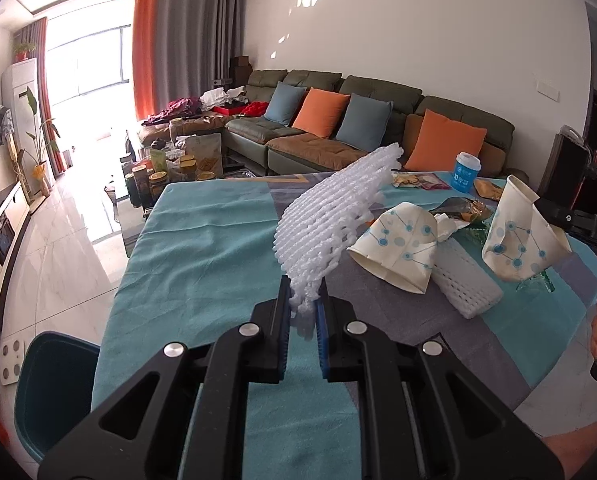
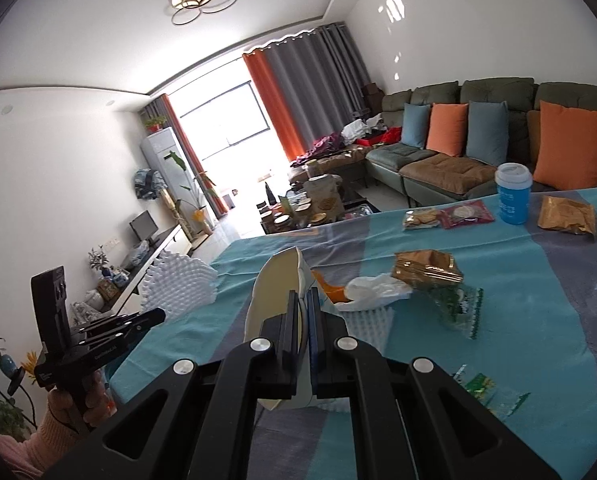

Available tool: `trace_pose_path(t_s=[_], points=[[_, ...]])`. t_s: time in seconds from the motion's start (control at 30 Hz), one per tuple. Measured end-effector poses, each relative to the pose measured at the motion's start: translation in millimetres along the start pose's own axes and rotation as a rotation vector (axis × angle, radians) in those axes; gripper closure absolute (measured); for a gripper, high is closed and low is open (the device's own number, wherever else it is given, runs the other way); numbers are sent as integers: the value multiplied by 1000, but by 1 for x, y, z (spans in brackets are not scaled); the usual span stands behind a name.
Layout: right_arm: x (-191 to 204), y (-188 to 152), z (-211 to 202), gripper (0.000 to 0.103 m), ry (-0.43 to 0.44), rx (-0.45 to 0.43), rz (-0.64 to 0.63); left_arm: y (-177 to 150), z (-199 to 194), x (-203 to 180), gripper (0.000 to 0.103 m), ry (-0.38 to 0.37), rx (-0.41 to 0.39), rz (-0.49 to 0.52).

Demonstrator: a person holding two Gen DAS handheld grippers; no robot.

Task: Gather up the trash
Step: 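Grasp the white foam net with the left tool while the right tool grasps the blue-dotted paper cup, then carry the foam net in the left tool while the right tool carries the cup to the bin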

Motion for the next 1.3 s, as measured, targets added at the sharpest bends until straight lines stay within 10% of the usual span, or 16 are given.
trace_pose_path(t_s=[1.3], points=[[157, -44, 113, 99, 399, 290, -164, -85, -99, 88, 91, 258, 47, -205]])
Point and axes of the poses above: each gripper's, at about its wrist camera, not at the fingertips, and z roughly the way its jaws point, x to its left, y to its top, the point moved 1 cm from there along z, roughly the way its jaws point, and after that the axes turned 12 degrees about z, right-handed, at the moved point
